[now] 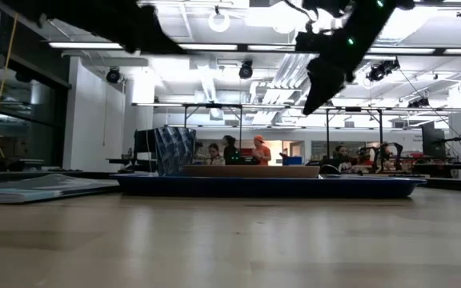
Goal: Pick and place plate/cup/fork/spoon on tray
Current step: Put the blue fork on the blue tray to the right side of the orange plate
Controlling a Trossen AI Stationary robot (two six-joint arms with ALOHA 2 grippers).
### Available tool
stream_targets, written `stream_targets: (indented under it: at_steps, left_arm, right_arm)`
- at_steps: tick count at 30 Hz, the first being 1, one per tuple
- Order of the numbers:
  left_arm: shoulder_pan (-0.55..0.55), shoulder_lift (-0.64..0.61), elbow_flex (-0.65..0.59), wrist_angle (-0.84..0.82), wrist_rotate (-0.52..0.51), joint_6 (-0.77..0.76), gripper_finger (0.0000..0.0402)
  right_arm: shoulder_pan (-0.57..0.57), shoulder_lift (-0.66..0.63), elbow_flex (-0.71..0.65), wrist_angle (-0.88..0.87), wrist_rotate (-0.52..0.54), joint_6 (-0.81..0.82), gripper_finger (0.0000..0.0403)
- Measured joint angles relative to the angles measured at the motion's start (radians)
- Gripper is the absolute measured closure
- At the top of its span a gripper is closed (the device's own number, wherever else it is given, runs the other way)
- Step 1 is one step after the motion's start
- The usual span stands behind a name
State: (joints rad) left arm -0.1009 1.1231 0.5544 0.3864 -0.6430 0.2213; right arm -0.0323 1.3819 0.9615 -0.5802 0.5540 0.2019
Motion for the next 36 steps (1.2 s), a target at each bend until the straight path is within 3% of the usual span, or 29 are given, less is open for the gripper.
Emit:
stream_targets:
  at_steps: [2,7,9,12,16,22,32,36]
  left_arm:
    - [0.012,-0.059,-0.077,0.174,0.083,-0.007,0.04]
    - [0.08,-0.082,-0.236,0.634,0.343,-0.122,0.04]
    - [0.104,-0.058,-0.253,0.719,0.401,-0.185,0.0401]
    - [0.129,-0.01,-0.256,0.758,0.449,-0.258,0.0401]
    - [0.141,0.097,-0.235,0.839,0.458,-0.325,0.0401]
    - [0.141,0.219,-0.21,0.957,0.457,-0.369,0.0401]
    - [0.141,0.232,-0.208,0.947,0.448,-0.385,0.0401]
    - [0.141,0.232,-0.208,0.944,0.447,-0.386,0.0401]
  right_arm:
    - [0.0,-0.046,-0.13,0.277,-0.054,-0.015,0.022]
    - [-0.019,-0.038,-0.437,1.28,-0.262,-0.088,0.0219]
    - [-0.034,0.008,-0.497,1.609,-0.298,-0.095,0.0219]
    - [-0.056,0.074,-0.511,1.904,-0.369,-0.107,0.0219]
    - [-0.08,0.129,-0.432,1.961,-0.453,-0.131,0.0219]
    - [-0.086,0.166,-0.317,1.945,-0.457,-0.215,0.0219]
    - [-0.085,0.166,-0.301,1.973,-0.457,-0.258,0.022]
    - [-0.085,0.166,-0.301,2.004,-0.457,-0.263,0.0244]
